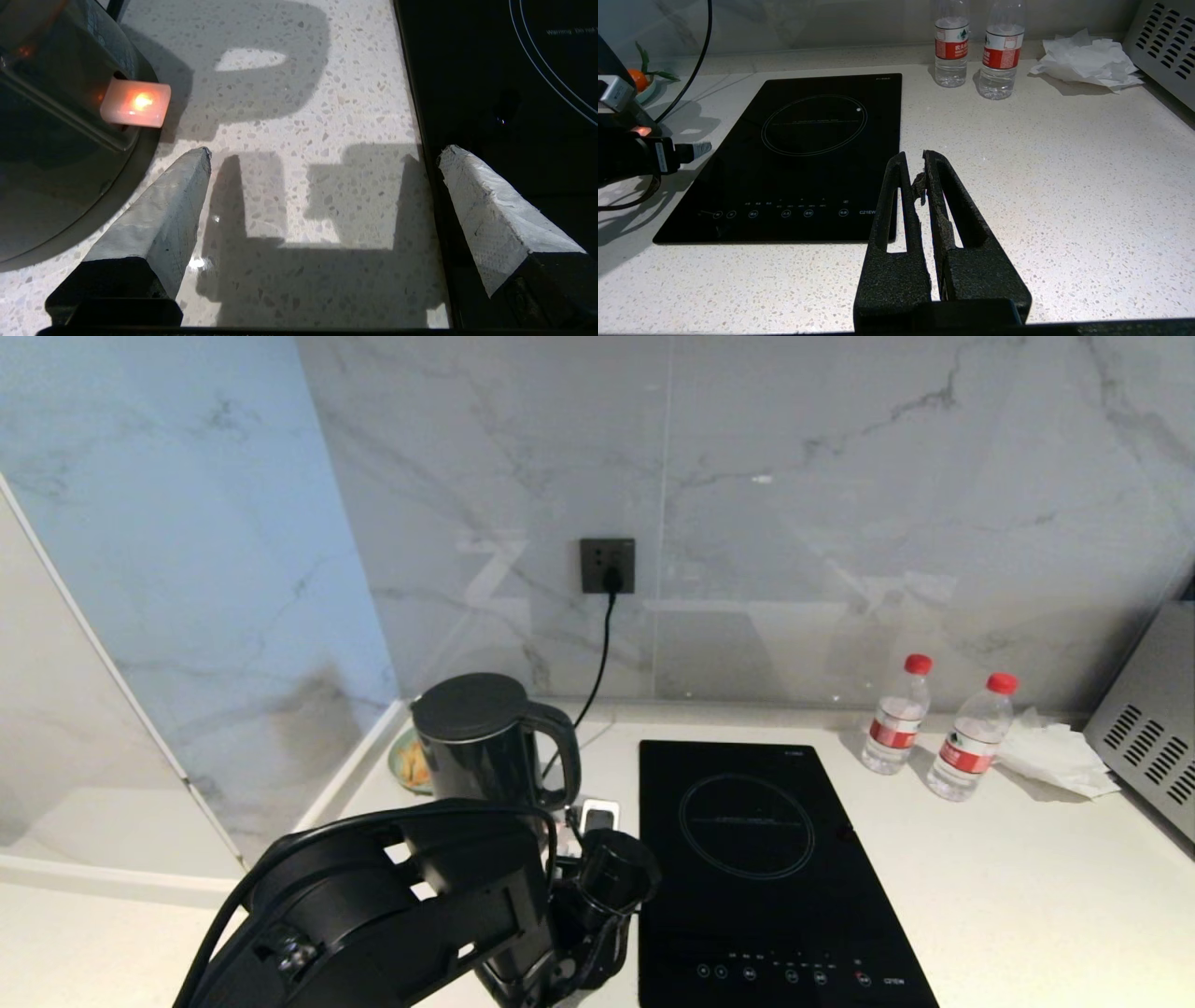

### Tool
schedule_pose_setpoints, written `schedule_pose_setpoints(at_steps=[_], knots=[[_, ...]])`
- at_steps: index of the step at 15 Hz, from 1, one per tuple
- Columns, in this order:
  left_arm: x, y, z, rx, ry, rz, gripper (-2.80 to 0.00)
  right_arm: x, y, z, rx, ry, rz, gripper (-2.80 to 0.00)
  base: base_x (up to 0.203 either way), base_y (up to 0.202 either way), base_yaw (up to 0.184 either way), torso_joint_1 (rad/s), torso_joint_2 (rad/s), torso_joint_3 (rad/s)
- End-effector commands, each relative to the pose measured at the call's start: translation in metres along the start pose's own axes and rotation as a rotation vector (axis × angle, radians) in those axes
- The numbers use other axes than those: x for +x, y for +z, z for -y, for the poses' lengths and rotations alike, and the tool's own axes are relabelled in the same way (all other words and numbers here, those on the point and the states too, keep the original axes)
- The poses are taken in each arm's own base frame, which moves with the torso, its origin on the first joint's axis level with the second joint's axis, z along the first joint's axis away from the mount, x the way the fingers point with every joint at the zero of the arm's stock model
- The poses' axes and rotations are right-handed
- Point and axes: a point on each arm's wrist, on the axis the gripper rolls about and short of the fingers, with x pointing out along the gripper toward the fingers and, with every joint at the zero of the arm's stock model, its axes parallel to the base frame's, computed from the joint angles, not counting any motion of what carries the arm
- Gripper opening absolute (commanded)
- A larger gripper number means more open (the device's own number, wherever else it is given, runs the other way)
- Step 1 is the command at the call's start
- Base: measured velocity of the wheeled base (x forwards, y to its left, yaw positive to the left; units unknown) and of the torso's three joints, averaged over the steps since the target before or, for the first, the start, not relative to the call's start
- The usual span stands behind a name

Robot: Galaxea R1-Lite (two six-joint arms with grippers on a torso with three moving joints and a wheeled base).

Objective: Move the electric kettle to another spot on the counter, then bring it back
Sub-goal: Finish boiling water

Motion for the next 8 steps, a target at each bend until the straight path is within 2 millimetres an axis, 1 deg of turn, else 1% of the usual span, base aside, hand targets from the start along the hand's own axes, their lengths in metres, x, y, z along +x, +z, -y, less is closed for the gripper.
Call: schedule_pose_setpoints(at_steps=[1, 5, 8], knots=[[0.0024, 0.0021, 0.0020, -0.005, 0.002, 0.004, 0.00, 0.0000, 0.0000, 0.0000, 0.000, 0.001, 0.000, -2.80, 0.000, 0.000, 0.000, 0.000, 0.00, 0.000], [0.0068, 0.0077, 0.0041, -0.019, -0.013, 0.014, 0.00, 0.0000, 0.0000, 0.0000, 0.000, 0.001, 0.000, -2.80, 0.000, 0.000, 0.000, 0.000, 0.00, 0.000], [0.0095, 0.0082, 0.0060, -0.022, -0.016, 0.019, 0.00, 0.0000, 0.0000, 0.0000, 0.000, 0.000, 0.000, -2.80, 0.000, 0.000, 0.000, 0.000, 0.00, 0.000]])
